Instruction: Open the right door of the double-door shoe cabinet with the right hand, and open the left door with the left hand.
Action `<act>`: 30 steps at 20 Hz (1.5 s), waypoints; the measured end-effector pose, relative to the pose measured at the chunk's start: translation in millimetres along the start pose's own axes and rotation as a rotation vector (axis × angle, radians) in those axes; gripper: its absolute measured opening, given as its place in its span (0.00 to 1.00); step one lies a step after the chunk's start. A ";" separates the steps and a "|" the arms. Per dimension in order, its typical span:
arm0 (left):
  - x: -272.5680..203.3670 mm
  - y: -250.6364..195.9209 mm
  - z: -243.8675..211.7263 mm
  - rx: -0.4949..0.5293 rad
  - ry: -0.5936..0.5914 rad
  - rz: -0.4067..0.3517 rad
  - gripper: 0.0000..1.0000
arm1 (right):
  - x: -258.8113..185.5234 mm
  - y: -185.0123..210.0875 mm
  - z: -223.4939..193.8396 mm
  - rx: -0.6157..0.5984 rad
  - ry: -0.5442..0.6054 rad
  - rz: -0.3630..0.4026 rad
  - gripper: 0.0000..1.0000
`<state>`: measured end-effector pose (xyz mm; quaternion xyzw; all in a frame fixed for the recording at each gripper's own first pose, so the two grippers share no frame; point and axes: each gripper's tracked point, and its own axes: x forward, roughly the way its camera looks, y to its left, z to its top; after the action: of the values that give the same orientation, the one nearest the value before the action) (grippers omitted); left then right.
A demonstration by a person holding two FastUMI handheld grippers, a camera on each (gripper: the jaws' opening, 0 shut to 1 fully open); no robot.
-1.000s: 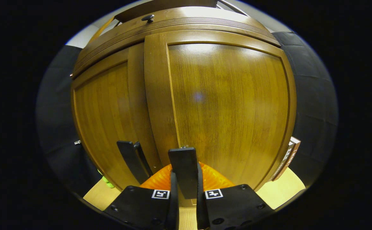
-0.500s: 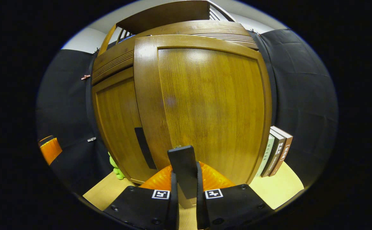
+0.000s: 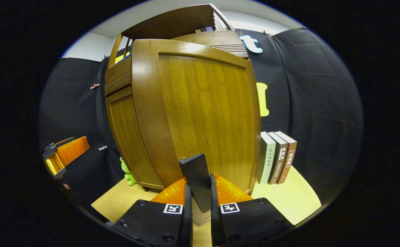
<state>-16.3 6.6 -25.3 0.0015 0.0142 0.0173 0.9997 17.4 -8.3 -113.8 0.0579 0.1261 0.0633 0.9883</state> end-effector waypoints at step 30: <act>22.7 -106.8 9.2 -0.009 0.025 -0.081 0.95 | -98.6 -177.1 47.0 0.024 -0.103 -0.178 0.18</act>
<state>10.3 -99.4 -17.2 -0.0040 0.0267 -0.0233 0.9994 -45.6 -201.3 -67.9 0.0612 0.0804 -0.0294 0.9944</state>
